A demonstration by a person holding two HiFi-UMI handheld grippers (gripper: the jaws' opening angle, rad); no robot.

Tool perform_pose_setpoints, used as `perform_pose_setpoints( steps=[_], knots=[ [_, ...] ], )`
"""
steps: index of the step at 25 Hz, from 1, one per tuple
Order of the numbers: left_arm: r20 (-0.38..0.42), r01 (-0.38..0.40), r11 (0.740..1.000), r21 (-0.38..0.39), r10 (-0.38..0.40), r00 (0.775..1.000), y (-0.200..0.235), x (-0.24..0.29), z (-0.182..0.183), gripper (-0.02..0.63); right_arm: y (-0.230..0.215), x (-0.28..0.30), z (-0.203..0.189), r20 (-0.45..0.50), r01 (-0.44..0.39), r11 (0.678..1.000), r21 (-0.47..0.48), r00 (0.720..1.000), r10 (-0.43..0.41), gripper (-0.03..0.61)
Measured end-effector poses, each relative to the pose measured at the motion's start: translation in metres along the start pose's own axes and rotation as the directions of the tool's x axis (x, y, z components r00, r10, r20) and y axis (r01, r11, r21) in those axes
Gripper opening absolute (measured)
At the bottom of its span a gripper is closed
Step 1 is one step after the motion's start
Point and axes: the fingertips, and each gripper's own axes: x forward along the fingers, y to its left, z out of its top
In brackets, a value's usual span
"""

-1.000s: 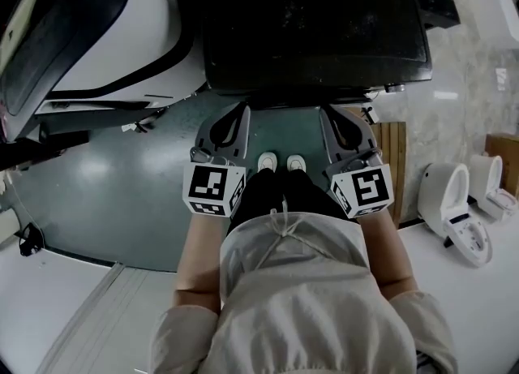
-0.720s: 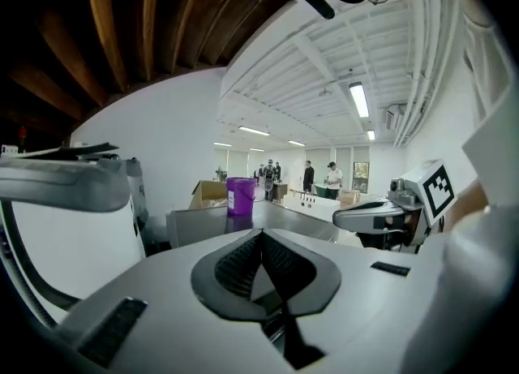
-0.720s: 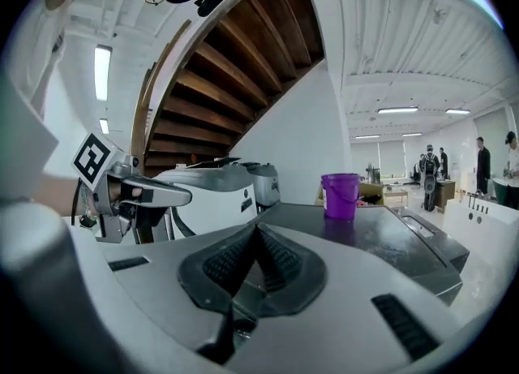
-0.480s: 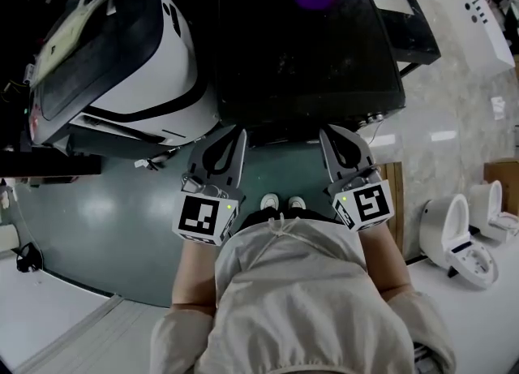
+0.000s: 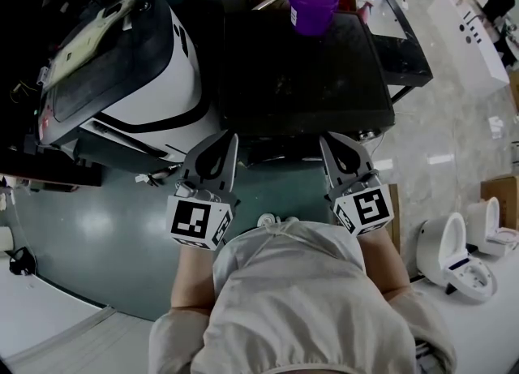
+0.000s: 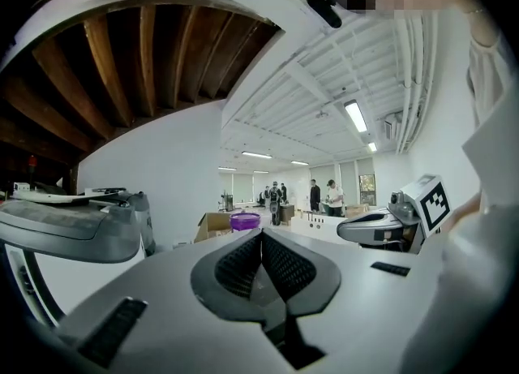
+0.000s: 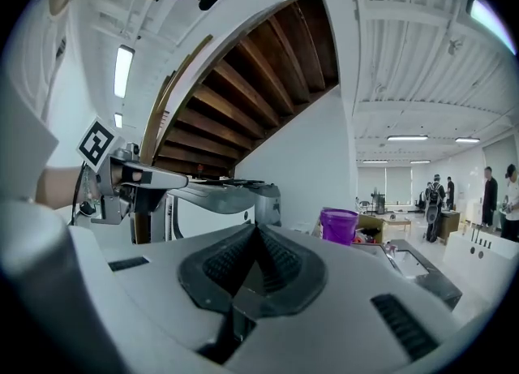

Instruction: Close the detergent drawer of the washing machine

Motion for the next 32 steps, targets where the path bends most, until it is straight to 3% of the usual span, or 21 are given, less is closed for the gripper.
perform_pose_setpoints(
  steps=[8,15,32],
  knots=[
    [-0.006,0.007,1.000,0.018,-0.007,1.000,-0.005,0.002,0.001,0.018,-0.004,-0.001,0.002,0.010,-0.015,1.000,-0.018,1.000,0.015,0.003],
    [-0.013,0.010,1.000,-0.026,-0.010,1.000,-0.006,0.003,-0.010,0.018,-0.001,-0.003,-0.002,0.003,-0.019,0.999,-0.027,1.000,0.019,0.002],
    [-0.025,-0.004,0.999,-0.036,0.003,1.000,-0.010,-0.010,-0.015,0.019,0.007,-0.011,-0.008,-0.010,-0.007,1.000,-0.010,1.000,0.007,0.002]
  ],
)
